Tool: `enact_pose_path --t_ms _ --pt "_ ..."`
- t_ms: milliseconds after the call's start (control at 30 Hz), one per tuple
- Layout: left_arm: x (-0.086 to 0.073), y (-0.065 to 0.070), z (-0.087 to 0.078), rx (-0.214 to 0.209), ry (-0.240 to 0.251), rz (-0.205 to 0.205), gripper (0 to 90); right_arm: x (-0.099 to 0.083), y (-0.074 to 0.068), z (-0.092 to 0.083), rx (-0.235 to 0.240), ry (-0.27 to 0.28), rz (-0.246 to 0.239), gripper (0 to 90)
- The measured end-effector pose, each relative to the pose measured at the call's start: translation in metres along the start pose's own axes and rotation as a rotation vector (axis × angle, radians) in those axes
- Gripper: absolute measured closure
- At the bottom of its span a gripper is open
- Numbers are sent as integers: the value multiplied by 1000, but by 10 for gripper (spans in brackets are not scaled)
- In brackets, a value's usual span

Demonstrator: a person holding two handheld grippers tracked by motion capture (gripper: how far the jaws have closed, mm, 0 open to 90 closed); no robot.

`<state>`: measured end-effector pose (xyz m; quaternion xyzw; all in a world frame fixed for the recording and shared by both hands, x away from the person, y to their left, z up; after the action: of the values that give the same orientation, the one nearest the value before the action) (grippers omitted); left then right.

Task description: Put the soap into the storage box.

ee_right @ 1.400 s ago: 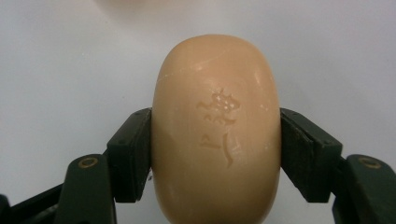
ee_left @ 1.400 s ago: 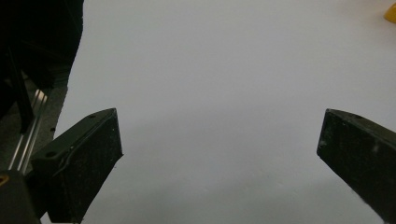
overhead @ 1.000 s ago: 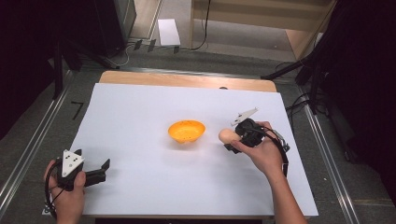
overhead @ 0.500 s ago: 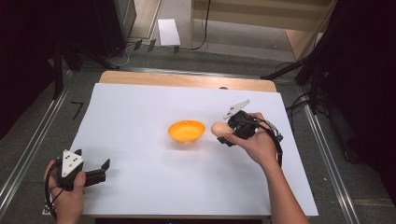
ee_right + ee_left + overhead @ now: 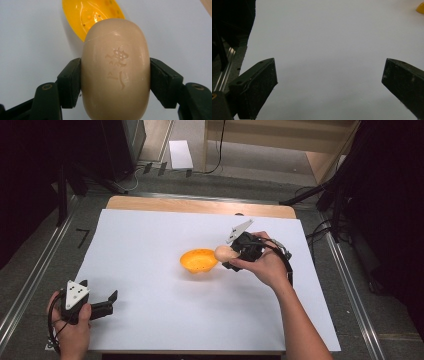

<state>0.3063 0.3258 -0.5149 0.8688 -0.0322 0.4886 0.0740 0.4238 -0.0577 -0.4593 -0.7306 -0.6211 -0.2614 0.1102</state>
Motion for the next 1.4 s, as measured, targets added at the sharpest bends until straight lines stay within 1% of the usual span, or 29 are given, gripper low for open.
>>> enact_pose_path --t_ms 67,133,300,400,467,533,567,667,733,1033,1067,1167,1400 --pt "0 0 0 0 0 0 3 4 1 2 4 -5 -20 332" --pt "0 0 0 -1 -1 -1 3 10 2 3 8 10 -28 331" --pt "0 0 0 -1 1 -1 2 19 3 6 22 18 -70 331" --pt "0 0 0 -2 1 -2 3 25 3 10 27 23 -104 331" --pt "0 0 0 -3 0 -1 3 27 3 13 30 10 -135 331" --pt "0 0 0 -3 -1 -2 3 29 4 15 29 12 -149 331" --pt "0 0 0 -3 -2 -3 3 30 3 16 36 15 -155 331" --pt "0 0 0 -3 -1 -2 3 36 2 18 54 23 -192 331" --pt "0 0 0 -4 -1 -2 3 40 1 20 66 33 -204 331" --pt "0 0 0 -6 -1 -3 3 50 -3 32 101 14 -252 331" --pt "0 0 0 -7 -1 -3 3 52 -3 33 108 11 -269 331" --pt "0 0 0 -7 0 -4 3 56 -4 36 120 9 -290 331" --pt "0 0 0 -8 -1 -6 3 60 -4 47 146 -31 -330 331"
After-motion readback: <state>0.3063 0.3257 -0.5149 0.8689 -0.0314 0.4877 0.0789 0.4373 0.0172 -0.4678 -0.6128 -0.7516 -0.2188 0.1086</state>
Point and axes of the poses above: each handheld gripper's, and its own axes: z roughly forward along the jaws, x roughly out of its top, y roughly to its right, the point moved 10 cm from there along z, roughly forward along the jaws, and after that the axes turned 12 degrees about -z, right-handed, at the moved point
